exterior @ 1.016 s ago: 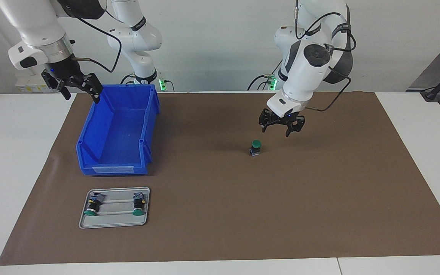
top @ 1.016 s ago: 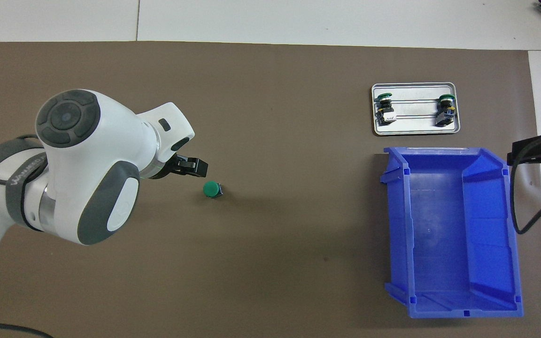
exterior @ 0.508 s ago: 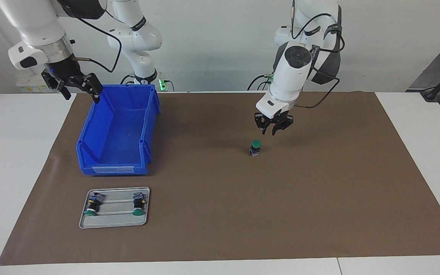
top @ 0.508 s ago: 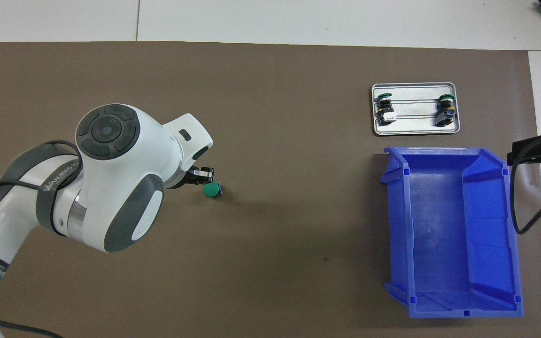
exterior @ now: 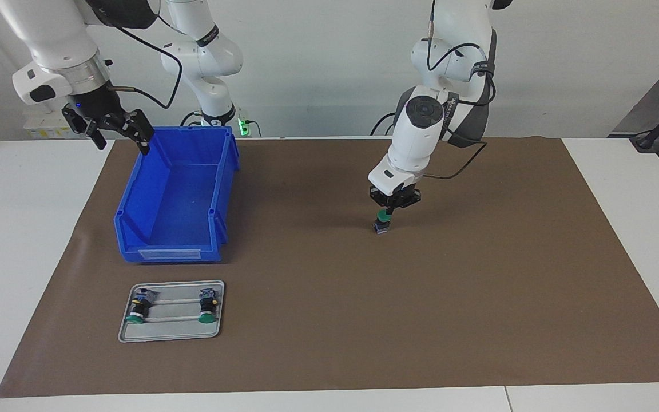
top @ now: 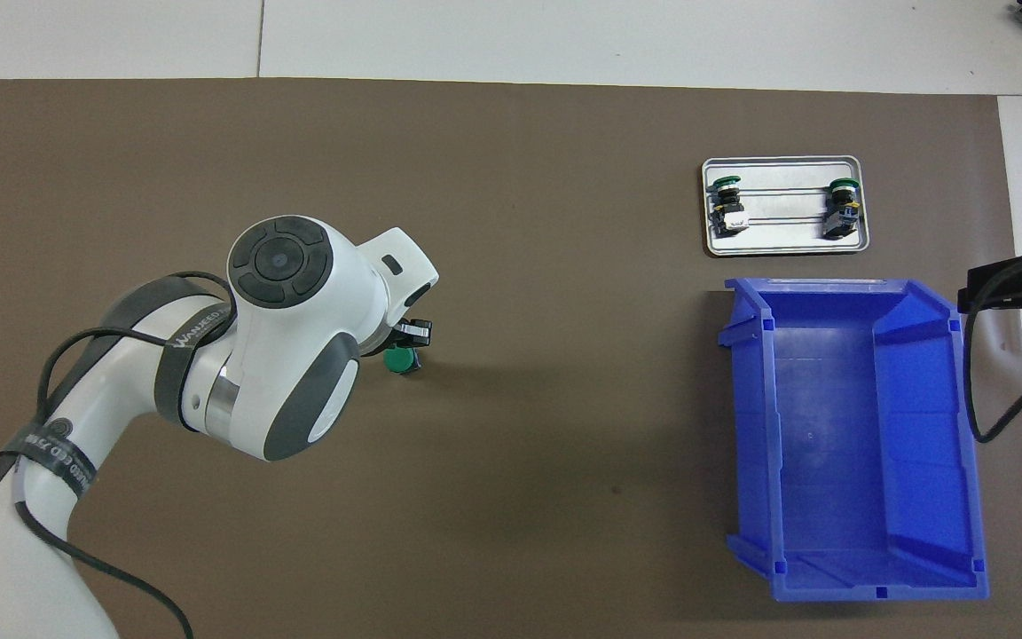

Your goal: Place and press button with both arms

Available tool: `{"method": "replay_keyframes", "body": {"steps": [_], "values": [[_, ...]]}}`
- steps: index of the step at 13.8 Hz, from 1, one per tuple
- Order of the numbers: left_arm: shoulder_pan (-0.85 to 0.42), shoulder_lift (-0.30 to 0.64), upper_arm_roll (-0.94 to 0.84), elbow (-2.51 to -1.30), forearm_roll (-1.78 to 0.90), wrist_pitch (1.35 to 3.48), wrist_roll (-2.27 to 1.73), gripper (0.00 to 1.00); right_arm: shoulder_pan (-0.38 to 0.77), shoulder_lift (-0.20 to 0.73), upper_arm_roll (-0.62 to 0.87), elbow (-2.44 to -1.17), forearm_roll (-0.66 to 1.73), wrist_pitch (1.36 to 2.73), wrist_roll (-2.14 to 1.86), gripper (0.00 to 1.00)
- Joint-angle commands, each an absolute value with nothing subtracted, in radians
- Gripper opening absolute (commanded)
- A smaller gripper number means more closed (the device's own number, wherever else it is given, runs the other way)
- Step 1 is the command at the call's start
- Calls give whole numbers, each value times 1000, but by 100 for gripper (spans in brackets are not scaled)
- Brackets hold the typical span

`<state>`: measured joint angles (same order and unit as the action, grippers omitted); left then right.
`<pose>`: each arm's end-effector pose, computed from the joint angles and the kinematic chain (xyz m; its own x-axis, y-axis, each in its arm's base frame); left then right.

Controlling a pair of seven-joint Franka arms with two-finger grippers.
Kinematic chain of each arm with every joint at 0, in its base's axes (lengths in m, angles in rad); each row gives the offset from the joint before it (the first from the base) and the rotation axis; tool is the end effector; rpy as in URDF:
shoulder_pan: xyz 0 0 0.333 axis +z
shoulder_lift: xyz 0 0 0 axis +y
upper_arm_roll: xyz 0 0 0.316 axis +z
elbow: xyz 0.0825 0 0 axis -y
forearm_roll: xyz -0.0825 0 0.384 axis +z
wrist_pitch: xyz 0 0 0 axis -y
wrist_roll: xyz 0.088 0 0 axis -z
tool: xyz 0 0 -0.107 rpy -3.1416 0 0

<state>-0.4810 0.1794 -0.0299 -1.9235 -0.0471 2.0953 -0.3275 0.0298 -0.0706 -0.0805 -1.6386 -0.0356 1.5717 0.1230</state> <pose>0.5204 -0.2936 0.3979 0.9870 -0.1589 -0.0225 -0.1579 -0.9866 0.0409 0.5313 -0.0324 0.6309 0.9850 -0.1726 0.0071 -0.1727 -0.9845 0.0293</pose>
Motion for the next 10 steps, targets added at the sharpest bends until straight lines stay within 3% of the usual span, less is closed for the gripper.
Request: {"method": "replay_keyframes", "body": {"steps": [1,10], "values": [[-495,166,-20,-1970,-25,2128,-357,0,29,-86,-80,-1647,-34,1563,129,100],[-528,158,-20,-2026,-25,2163,-414,0,29,-86,-80,-1647,-34,1563,129,100]]}}
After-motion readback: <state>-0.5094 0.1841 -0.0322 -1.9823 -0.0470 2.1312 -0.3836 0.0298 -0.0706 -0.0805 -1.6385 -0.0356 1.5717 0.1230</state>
